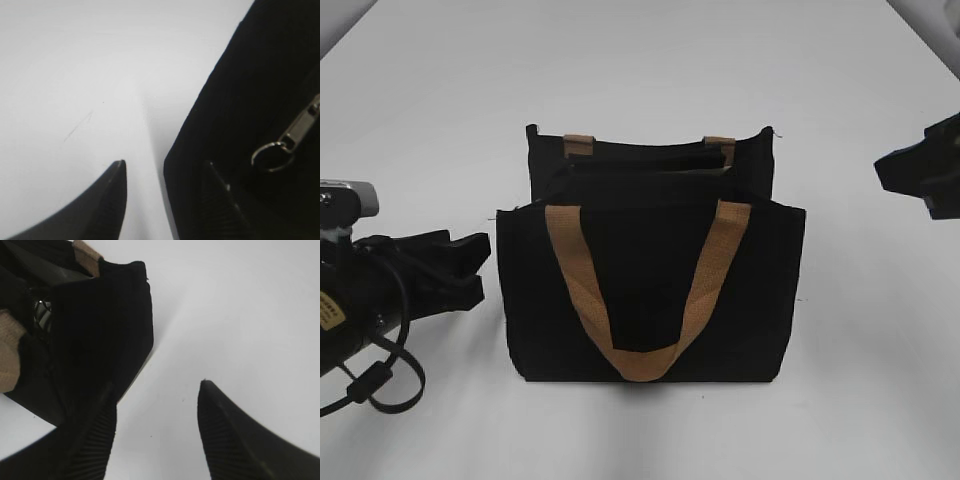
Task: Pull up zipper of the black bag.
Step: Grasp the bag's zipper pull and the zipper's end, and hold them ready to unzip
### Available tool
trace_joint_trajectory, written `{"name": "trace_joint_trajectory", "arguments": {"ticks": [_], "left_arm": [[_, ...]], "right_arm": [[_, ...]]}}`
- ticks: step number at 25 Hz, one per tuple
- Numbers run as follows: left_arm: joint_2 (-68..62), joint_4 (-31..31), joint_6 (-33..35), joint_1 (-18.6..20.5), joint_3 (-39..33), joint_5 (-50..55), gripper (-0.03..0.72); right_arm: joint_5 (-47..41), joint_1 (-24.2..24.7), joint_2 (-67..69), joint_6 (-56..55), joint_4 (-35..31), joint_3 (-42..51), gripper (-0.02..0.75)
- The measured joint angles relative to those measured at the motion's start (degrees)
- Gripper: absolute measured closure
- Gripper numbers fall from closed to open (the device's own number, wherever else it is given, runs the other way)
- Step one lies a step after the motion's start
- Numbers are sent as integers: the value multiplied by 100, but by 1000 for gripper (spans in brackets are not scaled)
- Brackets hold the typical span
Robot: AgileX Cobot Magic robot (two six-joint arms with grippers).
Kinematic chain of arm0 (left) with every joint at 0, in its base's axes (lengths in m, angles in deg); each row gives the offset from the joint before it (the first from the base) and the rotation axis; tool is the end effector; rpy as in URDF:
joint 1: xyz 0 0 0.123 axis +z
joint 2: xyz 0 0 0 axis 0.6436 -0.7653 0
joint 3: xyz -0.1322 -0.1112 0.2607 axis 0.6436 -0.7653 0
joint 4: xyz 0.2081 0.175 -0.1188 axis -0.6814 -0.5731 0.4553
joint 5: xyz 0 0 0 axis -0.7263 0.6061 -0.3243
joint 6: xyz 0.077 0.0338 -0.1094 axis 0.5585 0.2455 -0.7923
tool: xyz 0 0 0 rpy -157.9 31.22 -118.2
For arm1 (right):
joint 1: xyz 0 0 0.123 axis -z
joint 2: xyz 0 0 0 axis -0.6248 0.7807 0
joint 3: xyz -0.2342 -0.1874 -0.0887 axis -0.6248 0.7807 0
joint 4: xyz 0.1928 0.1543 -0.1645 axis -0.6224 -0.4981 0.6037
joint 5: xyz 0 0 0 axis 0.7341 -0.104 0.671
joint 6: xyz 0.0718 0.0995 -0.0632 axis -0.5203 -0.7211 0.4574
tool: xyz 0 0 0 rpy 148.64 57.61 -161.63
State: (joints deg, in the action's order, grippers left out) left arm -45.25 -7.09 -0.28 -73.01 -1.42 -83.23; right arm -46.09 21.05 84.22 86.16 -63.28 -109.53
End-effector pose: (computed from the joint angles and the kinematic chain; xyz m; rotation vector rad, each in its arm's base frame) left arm 0.2594 -0.1349 0.1047 0.2731 1.8948 -0.2927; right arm 0.2633 0.0911 0.2782 -0.6450 2.2008 0.0942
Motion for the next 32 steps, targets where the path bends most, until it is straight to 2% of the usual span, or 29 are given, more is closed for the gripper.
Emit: {"name": "trace_joint_trajectory", "arguments": {"ticks": [1,4,6,13,16,21,27,32], "left_arm": [[-6,-245,0,97,-7,-18,321],[-127,-1544,0,336,-12,-175,325],[-325,-2032,0,437,5,-309,321],[-1124,-2843,0,838,29,-1265,312],[-1330,-2972,0,1005,69,-1350,312],[-1427,-3603,-52,1106,483,-1344,305],[-1435,-4381,-548,1147,1183,-283,269],[-1498,-4693,-747,1149,1512,281,263]], "right_arm": [[-32,0,0,0,-5,0,326],[-52,0,0,0,-5,0,326],[-58,0,0,0,-5,0,326],[-74,0,0,0,-7,0,326],[-81,0,0,0,-7,0,326],[-81,0,0,0,-11,0,326],[-81,-5,0,0,-11,0,326],[-81,-5,0,0,-11,0,326]]}}
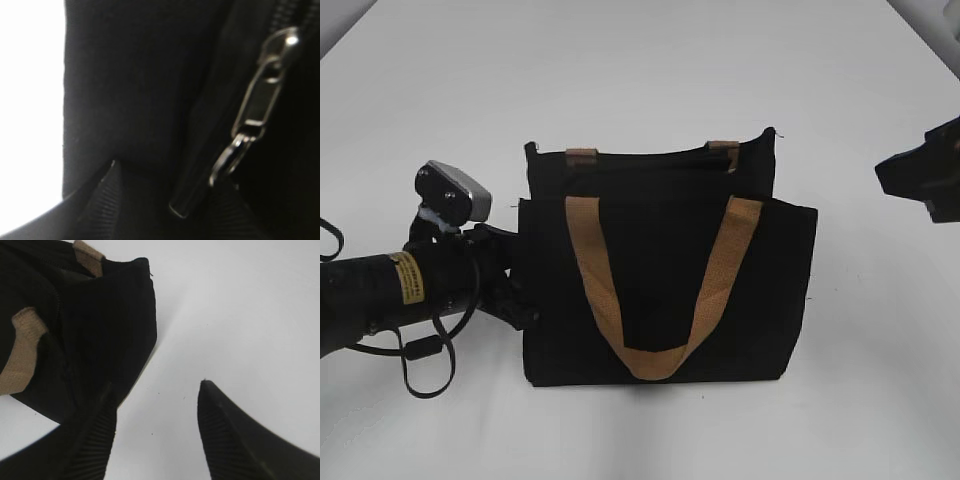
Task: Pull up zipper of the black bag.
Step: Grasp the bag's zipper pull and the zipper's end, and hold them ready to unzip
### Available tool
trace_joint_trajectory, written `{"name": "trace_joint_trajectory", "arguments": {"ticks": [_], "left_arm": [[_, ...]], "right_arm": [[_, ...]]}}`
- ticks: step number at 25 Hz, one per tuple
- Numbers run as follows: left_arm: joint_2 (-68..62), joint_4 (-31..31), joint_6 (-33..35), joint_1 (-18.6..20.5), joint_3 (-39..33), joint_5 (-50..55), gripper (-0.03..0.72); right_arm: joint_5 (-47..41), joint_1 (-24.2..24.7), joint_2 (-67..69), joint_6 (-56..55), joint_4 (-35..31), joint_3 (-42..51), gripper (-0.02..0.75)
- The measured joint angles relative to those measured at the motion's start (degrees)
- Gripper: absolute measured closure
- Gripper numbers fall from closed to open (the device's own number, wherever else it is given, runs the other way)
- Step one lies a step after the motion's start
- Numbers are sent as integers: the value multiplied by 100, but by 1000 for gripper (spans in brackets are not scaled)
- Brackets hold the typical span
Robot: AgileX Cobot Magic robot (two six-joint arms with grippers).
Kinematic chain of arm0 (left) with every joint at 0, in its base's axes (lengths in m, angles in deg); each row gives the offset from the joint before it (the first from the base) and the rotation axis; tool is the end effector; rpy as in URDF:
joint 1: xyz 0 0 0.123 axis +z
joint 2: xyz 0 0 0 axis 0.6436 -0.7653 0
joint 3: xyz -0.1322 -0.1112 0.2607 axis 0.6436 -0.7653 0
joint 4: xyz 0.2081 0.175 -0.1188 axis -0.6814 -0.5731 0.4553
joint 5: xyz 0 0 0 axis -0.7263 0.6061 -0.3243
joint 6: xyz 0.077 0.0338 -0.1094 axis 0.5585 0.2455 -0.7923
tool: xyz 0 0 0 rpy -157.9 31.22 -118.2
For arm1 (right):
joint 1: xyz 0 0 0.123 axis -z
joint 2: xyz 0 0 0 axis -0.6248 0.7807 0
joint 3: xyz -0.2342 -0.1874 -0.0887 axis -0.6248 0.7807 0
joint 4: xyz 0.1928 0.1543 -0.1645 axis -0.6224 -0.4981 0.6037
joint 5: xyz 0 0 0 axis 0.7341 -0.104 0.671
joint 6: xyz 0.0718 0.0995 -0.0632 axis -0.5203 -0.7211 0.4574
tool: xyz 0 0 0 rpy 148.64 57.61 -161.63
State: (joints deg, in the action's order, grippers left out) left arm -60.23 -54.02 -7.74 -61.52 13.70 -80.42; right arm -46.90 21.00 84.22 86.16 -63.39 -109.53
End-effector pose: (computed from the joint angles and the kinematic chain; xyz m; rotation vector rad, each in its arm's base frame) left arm 0.3073 -0.1840 0.0682 0.8744 1.8212 -0.5294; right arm 0.2619 0.0913 0.2768 -0.6495 2.2141 0.0976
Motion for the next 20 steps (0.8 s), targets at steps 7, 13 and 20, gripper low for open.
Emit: {"name": "trace_joint_trajectory", "arguments": {"ticks": [7,13,20], "left_arm": [[-234,-254,-174,0,199,221,535],[331,23,-178,-11,-73,744,656],[1508,582,-178,-14,-919,770,659]], "right_arm": [[0,0,0,0,0,0,326],[0,-1,0,0,0,0,326],[10,-1,0,0,0,0,326]]}}
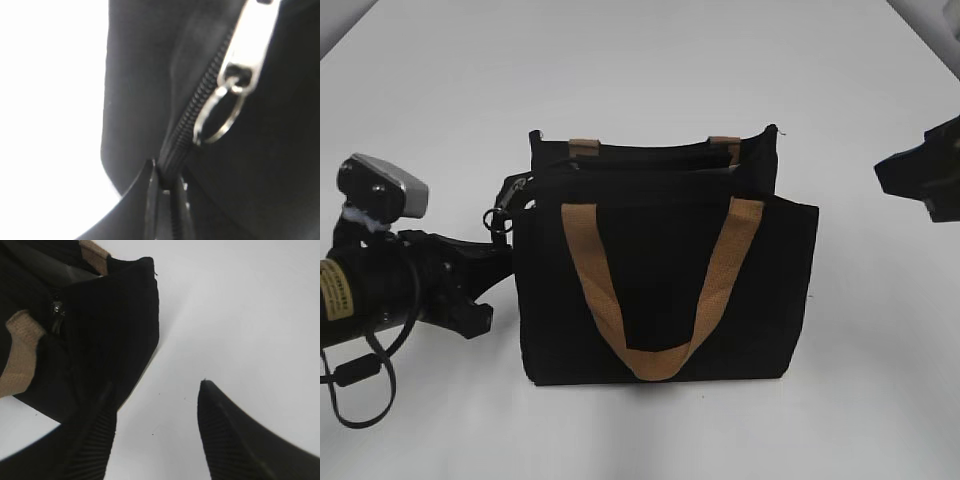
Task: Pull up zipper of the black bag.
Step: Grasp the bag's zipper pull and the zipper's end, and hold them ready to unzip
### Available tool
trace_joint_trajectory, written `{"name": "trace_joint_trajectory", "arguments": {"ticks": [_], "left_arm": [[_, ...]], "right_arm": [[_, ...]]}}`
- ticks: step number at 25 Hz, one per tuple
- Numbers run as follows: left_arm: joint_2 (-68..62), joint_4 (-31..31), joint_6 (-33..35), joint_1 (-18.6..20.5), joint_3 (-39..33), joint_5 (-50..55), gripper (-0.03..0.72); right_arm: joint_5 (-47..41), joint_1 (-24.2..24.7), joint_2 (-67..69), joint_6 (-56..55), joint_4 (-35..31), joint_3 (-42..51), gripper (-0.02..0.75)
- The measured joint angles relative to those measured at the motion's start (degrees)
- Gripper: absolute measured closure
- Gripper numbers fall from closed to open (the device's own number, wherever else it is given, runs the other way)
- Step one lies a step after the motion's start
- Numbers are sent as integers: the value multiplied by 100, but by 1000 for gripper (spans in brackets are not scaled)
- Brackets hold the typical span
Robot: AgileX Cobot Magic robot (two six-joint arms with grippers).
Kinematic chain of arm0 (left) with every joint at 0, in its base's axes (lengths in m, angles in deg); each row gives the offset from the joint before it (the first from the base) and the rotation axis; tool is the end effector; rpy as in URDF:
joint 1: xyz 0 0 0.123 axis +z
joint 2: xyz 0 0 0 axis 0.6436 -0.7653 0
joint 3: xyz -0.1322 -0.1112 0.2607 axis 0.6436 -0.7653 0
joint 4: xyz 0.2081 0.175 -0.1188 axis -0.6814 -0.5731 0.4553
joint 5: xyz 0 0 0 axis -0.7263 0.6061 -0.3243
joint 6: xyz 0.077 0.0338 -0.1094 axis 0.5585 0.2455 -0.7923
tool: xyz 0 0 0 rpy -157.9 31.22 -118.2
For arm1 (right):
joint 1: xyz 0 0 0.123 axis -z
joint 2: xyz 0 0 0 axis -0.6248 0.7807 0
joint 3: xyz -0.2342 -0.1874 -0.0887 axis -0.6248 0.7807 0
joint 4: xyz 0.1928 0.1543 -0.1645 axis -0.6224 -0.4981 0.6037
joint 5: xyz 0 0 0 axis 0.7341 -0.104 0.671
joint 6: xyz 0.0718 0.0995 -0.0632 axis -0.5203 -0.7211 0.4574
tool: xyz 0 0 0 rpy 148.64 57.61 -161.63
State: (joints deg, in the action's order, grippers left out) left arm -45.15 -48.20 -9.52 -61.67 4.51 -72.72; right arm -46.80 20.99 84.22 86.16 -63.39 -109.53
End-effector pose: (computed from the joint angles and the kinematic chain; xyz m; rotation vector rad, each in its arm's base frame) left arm 0.2713 -0.1545 0.1039 0.7572 1.8884 -0.4486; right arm 0.2620 0.0913 0.2770 -0.6491 2.2124 0.0975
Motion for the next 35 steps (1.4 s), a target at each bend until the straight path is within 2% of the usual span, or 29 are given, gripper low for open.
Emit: {"name": "trace_joint_trajectory", "arguments": {"ticks": [4,9,14,17,23,35], "left_arm": [[447,296,0,0,-256,-5,659],[1020,417,-14,0,-354,65,659],[1642,689,-21,0,-355,570,659],[2066,851,-69,0,-360,882,659],[2724,874,-303,0,-360,1012,659],[3608,810,-660,-10,-361,1043,659]], "right_arm": [[-10,-215,0,351,-206,-78,326],[39,-1318,175,1469,-620,-254,339],[168,-2302,984,1663,-983,-560,368],[360,-2673,1504,1672,-1028,-960,372],[499,-2966,2505,1677,-1047,-1801,372],[595,-2971,3368,1679,-1462,-2824,381]]}}
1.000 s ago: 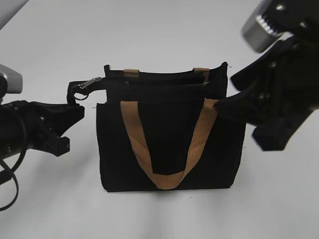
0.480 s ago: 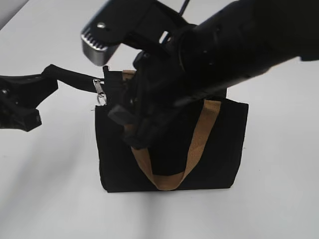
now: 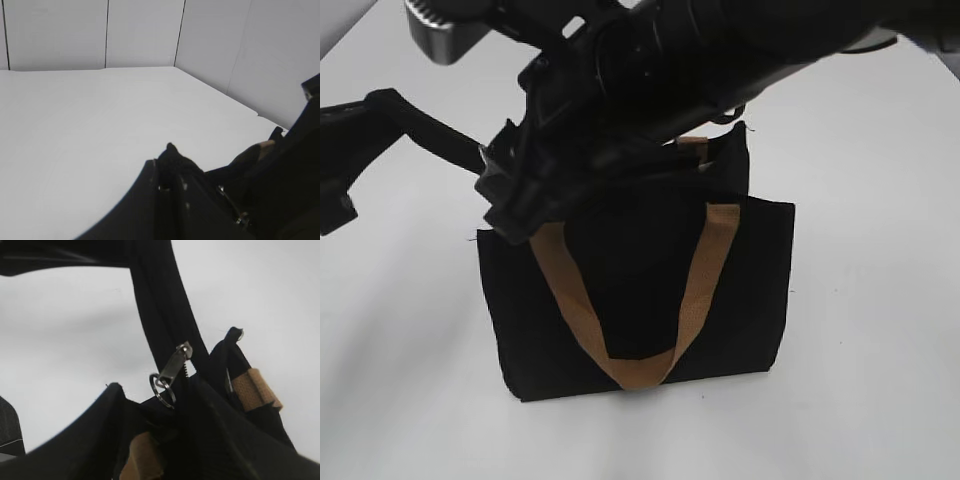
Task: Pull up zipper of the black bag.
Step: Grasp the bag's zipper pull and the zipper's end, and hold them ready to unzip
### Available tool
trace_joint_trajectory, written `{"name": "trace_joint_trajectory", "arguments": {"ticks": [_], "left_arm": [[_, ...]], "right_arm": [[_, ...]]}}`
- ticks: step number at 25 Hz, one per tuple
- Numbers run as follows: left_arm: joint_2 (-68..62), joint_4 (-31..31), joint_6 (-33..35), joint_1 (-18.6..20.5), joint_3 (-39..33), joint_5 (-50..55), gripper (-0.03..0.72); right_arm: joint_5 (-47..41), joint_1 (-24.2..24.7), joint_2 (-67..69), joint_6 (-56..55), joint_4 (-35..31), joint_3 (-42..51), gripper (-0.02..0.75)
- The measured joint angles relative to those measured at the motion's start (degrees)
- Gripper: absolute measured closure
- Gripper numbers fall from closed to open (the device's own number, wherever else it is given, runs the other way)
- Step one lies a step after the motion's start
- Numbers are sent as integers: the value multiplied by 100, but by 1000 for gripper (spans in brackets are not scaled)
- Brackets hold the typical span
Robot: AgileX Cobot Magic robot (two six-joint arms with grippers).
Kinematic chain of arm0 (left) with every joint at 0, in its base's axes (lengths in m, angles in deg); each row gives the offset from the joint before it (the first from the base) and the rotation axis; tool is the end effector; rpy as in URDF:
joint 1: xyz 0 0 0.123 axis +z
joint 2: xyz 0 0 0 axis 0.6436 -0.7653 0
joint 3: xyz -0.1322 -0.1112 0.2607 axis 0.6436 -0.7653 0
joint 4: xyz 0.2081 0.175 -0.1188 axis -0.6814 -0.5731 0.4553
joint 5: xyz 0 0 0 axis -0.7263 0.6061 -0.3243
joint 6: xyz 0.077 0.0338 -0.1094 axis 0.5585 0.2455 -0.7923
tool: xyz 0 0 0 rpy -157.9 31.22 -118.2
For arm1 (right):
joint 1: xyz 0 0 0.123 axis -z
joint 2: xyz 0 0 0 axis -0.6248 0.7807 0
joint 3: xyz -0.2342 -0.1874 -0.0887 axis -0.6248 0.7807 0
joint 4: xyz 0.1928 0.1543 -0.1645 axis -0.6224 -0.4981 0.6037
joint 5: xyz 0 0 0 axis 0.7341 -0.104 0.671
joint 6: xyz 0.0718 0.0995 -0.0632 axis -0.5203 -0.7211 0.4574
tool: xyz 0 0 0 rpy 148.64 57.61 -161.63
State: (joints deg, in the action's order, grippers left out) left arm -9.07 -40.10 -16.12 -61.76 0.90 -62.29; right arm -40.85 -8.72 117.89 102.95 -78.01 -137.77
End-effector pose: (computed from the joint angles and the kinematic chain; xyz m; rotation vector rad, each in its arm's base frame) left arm 0.2309 -0.1186 0.2454 0.4427 1.5707 -0.4403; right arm 0.2926 0.3480 0.2706 -1.2889 1.9107 0.4454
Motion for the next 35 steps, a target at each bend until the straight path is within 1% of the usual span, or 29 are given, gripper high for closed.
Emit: {"name": "trace_joint_trajectory", "arguments": {"ticks": [8,11,17,21,22,26,30,35], "left_arm": [[15,0,-18,0,0,-64,659],[15,0,-18,0,0,-64,659],[15,0,-22,0,0,-64,659],[15,-5,-22,0,0,-64,659],[15,-5,-22,0,0,-64,659],[15,-5,-22,0,0,-20,659],[15,57,-22,0,0,339,659],[32,549,-24,0,0,855,659]], "right_arm": [[-24,0,277,0,0,-7,424],[96,0,391,0,0,-7,449],[221,0,399,0,0,-7,585],[221,0,399,0,0,-7,720],[221,0,399,0,0,-7,738],[177,0,399,0,24,-7,738],[30,0,255,0,264,-7,738],[-358,197,-7,-38,369,-7,738]]}}
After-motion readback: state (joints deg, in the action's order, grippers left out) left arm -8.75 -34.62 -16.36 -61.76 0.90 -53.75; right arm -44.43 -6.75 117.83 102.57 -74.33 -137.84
